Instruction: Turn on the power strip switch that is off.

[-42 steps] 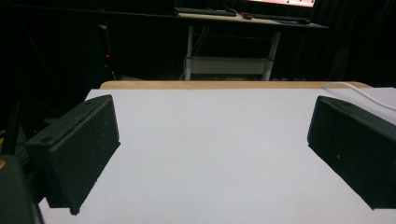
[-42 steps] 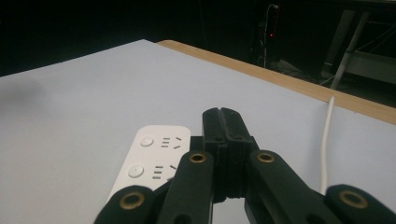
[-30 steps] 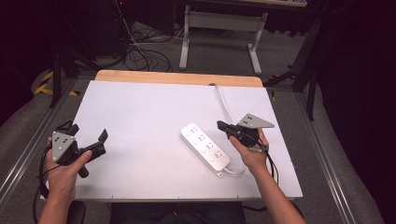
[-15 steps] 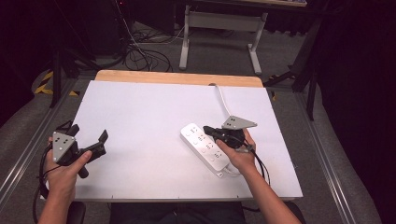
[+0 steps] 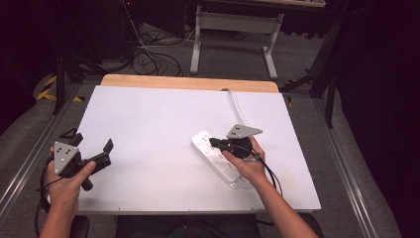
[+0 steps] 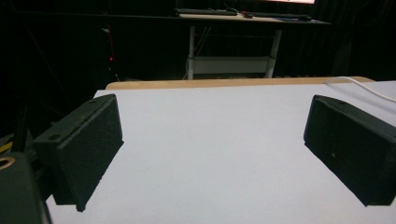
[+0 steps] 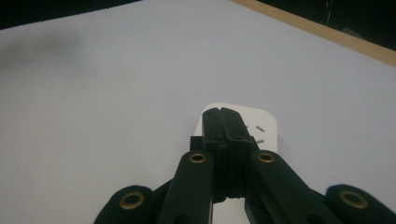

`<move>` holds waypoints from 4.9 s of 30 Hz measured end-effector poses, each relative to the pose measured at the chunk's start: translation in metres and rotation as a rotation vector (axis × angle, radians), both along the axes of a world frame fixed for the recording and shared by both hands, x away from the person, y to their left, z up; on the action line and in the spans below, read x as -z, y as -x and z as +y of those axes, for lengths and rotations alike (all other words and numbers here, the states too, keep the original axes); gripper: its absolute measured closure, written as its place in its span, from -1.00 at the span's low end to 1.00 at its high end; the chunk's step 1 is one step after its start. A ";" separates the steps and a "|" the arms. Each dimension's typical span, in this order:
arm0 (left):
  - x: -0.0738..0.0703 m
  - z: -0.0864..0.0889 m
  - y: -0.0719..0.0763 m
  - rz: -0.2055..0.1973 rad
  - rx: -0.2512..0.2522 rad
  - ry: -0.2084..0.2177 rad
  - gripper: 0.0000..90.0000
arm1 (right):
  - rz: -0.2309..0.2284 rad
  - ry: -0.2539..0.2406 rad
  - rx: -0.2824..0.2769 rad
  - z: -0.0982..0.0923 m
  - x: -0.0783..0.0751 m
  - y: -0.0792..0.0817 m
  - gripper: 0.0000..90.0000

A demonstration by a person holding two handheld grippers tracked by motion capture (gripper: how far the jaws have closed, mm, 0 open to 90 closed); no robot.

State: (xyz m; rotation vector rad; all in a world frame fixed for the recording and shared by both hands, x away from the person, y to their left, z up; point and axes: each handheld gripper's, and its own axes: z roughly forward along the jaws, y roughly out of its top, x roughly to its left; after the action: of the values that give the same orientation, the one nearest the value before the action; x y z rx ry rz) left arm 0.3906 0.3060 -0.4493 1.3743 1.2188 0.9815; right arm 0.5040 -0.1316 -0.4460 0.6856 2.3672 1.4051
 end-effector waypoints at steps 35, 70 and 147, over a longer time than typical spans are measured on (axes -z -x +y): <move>0.001 -0.002 0.000 0.012 0.013 -0.010 -0.88 | 0.187 0.145 0.009 0.022 0.015 -0.018 1.00; 0.001 -0.001 0.001 0.014 0.008 -0.006 -0.87 | 0.222 0.241 0.047 0.033 0.009 -0.017 1.00; 0.001 -0.007 -0.010 0.003 0.050 -0.013 -0.86 | -0.001 -0.235 0.108 -0.071 -0.037 0.002 1.00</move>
State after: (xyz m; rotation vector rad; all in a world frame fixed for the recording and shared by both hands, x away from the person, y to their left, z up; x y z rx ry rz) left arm 0.4003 0.2992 -0.4502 1.4100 1.1765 0.9538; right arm 0.5020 -0.2023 -0.4093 0.8589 2.1490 1.6502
